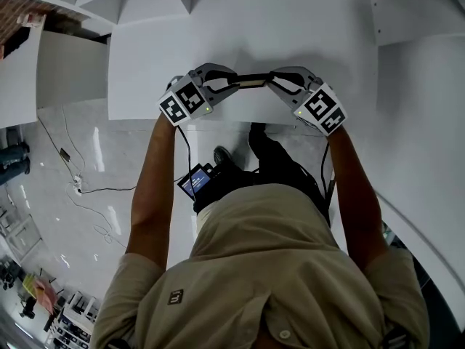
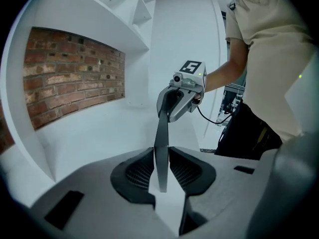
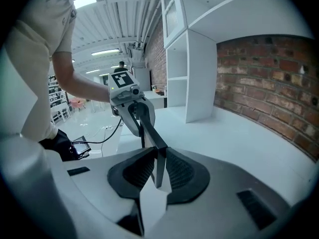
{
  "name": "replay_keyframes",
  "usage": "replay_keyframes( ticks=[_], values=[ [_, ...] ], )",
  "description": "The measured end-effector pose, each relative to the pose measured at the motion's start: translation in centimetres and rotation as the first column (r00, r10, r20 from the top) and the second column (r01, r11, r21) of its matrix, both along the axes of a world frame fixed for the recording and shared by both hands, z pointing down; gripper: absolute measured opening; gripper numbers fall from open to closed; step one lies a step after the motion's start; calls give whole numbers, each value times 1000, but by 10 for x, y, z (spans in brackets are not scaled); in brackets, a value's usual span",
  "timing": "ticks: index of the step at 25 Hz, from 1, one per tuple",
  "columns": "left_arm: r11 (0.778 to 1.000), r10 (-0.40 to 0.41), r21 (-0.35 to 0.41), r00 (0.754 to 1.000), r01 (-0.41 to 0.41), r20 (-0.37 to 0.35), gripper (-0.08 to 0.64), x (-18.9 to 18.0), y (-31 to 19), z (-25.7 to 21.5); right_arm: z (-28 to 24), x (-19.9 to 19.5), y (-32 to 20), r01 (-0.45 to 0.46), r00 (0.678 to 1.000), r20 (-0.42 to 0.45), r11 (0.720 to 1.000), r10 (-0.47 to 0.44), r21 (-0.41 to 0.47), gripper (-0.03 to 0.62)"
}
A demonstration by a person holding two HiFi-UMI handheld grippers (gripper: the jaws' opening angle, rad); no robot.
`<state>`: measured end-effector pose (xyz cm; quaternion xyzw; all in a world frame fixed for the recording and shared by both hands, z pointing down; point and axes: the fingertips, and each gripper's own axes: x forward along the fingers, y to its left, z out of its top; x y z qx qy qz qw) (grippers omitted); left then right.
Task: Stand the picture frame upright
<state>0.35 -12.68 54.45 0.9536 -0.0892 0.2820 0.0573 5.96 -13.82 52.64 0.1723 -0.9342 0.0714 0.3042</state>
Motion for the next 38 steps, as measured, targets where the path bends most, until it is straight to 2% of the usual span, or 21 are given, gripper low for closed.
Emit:
replay_keyframes(
  ticks=[9,20,38],
  values=[
    [1000,16,24,1000,-16,8,103,2,7,-4,0,0,4,-15,1000,-22,1000,15,1,77],
    [999,25,32,1000,-25,9,103,10,19,-3,9,8,17,3,999,-36,1000,-4,-15,143],
    [998,37,46,999,-38,20,103,10,22,-7,7,6,19,24,999,-39,999,-25,-23,160]
  ],
)
